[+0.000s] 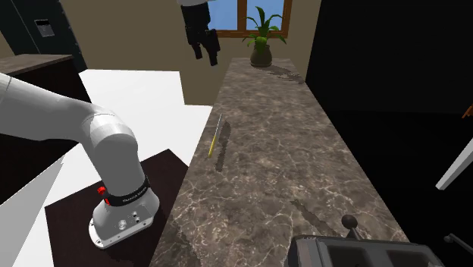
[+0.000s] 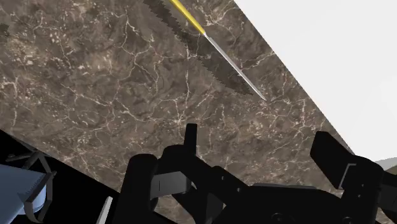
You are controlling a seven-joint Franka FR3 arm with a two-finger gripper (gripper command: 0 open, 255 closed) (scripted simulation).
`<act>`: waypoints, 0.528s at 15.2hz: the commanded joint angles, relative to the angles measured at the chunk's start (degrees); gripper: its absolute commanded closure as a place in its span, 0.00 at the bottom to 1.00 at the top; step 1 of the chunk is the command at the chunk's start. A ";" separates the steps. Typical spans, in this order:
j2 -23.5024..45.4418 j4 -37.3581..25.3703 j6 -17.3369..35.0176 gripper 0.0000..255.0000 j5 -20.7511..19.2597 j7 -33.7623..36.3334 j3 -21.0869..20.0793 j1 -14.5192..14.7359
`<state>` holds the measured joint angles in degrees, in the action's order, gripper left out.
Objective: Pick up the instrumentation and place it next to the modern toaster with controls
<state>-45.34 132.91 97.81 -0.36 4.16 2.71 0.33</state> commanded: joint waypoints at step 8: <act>2.48 10.77 10.07 0.00 -2.55 -15.09 4.24 4.59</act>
<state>-43.37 142.13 106.24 -2.59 -8.72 6.48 4.18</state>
